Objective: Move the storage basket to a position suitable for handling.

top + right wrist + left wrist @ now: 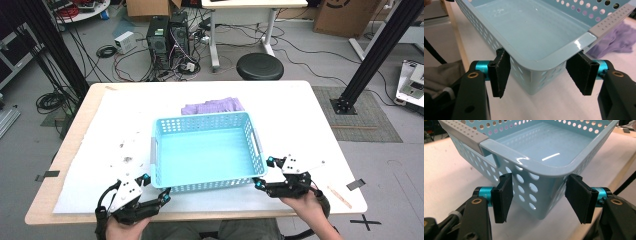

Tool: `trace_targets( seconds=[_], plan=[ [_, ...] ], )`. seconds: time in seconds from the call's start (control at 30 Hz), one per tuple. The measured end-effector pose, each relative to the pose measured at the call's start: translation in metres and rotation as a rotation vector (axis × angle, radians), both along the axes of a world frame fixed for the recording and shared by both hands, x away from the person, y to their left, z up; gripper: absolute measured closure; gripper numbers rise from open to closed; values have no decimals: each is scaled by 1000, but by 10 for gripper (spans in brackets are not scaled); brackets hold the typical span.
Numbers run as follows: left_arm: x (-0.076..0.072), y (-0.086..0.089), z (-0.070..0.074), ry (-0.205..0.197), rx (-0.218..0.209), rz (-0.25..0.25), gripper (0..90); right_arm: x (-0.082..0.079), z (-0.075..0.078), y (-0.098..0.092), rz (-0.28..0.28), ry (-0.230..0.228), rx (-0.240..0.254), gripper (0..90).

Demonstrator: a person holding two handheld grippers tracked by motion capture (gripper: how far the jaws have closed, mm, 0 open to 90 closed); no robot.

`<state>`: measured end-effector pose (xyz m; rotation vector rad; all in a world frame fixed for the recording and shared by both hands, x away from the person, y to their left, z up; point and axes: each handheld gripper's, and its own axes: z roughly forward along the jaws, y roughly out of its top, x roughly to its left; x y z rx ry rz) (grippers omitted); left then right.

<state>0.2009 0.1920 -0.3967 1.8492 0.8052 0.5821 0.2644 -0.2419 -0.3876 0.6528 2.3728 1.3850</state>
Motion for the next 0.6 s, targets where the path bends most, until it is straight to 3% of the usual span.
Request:
trace_targets(
  seconds=[0.2,0.23,0.27,0.4,0.43,0.47,0.5,0.57,0.6],
  plan=[
    [38,-1,18,-15,2,-31,396,19,11,-2,-29,-5,14,376],
    [52,-2,22,-19,-1,-39,396,29,14,-4,-41,-1,21,376],
    [52,-2,22,-19,-1,-39,396,29,14,-4,-41,-1,21,376],
    [78,-6,26,-28,-11,-40,399,47,19,-8,-70,1,33,375],
    [83,-7,26,-55,0,-42,487,51,20,-9,-75,-3,38,377],
    [98,-7,27,-23,-23,-39,495,60,21,-10,-81,-3,50,373],
    [98,-7,27,-23,-23,-39,491,64,21,-11,-92,11,50,372],
    [114,-10,22,2,-25,-18,489,70,19,-10,-96,2,45,373],
    [121,-12,18,12,-24,-8,483,79,16,-7,-125,4,25,371]
  ],
)
